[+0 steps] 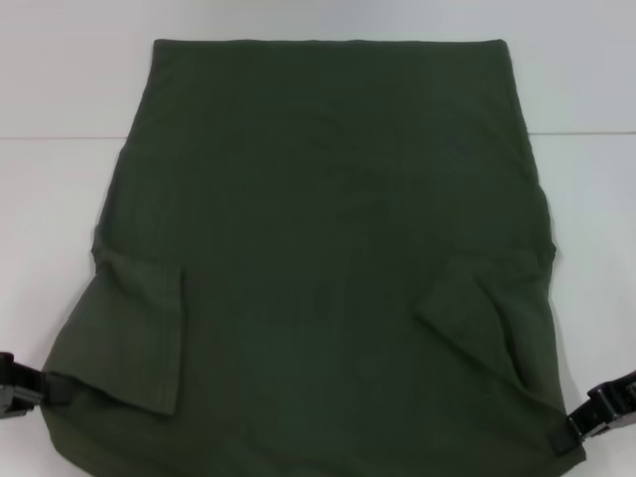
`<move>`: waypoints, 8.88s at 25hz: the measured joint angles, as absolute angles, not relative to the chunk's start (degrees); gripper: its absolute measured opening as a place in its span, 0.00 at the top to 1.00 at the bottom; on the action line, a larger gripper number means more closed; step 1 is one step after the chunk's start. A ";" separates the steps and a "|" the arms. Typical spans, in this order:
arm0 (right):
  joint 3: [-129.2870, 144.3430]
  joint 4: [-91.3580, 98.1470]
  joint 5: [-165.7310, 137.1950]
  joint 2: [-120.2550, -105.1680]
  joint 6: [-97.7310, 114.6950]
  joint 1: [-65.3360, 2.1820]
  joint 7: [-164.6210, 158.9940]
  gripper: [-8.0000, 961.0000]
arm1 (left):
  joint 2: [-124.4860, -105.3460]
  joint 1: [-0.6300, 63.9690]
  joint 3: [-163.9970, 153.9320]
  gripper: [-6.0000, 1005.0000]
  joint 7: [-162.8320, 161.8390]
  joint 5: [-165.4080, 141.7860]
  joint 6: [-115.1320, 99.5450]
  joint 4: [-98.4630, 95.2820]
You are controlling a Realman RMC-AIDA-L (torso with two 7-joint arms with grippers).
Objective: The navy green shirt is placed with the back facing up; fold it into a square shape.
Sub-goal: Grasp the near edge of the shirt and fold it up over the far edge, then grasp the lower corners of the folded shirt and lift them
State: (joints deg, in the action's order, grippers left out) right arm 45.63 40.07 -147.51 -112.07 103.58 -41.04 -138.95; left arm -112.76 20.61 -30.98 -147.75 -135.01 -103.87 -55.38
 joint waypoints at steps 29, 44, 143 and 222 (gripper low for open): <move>37.41 29.59 -120.64 -111.17 58.87 -42.98 -133.36 0.92 | -109.57 49.48 -36.04 0.96 -153.49 -129.45 -60.35 -25.85; 44.48 26.92 -120.89 -113.64 45.54 -47.01 -129.52 0.92 | -112.59 46.01 -44.26 0.96 -159.10 -131.51 -48.28 -33.33; 41.29 37.33 -115.57 -112.06 66.42 -39.33 -133.06 0.45 | -113.07 39.84 -44.39 0.47 -137.73 -127.79 -42.30 -26.30; 48.09 26.70 -147.51 -112.25 54.33 -49.32 -150.23 0.76 | -112.38 41.53 -44.29 0.99 -147.33 -131.48 -50.85 -33.67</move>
